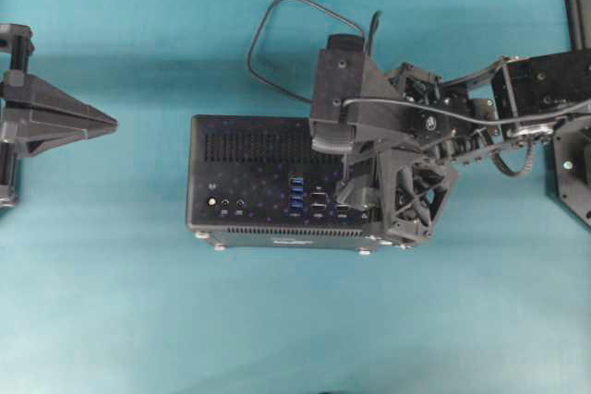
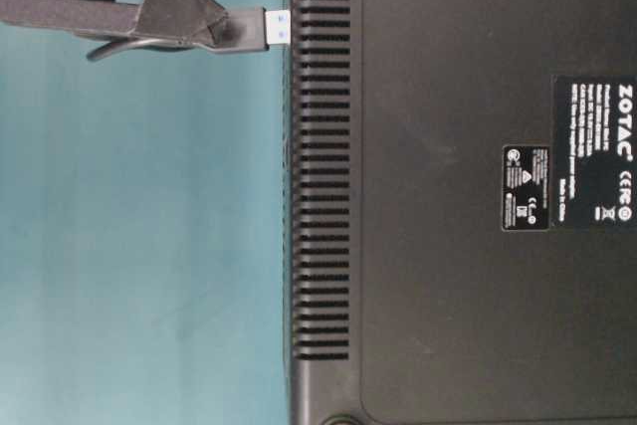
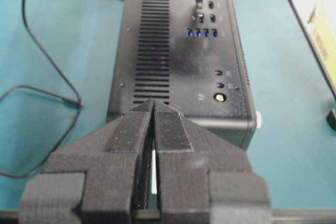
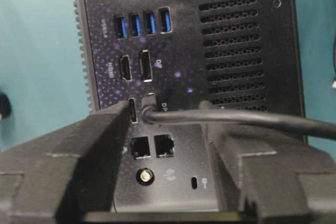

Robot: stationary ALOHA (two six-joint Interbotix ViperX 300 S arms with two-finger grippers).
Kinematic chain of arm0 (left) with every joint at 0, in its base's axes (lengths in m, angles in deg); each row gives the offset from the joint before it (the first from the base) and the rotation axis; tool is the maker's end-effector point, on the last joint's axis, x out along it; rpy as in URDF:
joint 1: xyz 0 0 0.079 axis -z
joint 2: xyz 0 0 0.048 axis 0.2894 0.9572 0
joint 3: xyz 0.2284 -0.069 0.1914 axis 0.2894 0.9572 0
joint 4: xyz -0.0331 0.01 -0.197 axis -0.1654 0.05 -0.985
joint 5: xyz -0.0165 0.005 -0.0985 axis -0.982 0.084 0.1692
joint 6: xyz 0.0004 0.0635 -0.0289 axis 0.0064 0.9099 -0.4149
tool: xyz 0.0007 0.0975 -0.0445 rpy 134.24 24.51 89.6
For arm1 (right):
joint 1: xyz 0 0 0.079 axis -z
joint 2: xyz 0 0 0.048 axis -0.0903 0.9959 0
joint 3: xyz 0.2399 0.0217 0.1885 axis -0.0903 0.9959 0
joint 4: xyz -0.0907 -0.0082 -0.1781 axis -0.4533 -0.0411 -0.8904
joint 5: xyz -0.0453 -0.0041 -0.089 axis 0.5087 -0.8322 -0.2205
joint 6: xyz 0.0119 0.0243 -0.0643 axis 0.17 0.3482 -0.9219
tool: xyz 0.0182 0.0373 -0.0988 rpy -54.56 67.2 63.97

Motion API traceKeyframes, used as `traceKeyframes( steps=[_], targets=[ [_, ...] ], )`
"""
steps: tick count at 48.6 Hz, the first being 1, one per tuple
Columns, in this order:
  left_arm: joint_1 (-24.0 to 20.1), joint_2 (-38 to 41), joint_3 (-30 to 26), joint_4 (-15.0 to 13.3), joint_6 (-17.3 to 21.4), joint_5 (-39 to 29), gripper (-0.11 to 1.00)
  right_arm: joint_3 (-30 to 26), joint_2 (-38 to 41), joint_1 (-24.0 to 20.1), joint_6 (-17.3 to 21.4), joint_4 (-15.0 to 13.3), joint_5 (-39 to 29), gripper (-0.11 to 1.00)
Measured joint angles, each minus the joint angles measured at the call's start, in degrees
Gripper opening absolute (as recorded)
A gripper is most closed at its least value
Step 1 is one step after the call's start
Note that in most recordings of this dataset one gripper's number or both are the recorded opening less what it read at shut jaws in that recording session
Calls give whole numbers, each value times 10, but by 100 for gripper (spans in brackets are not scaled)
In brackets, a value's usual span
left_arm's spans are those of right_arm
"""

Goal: Insert the USB into the PC box with both arms.
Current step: 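Lower the right gripper and close it on the USB plug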

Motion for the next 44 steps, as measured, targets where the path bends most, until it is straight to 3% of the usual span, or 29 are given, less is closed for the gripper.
traceKeyframes(
  steps=[28, 44],
  targets=[
    [0, -1, 1, 0, 0, 0, 0, 0, 2, -4, -14, 3, 3, 17],
    [0, -1, 4, 0, -3, 0, 0, -18, 2, -4, -19, -4, 1, 11]
  ],
)
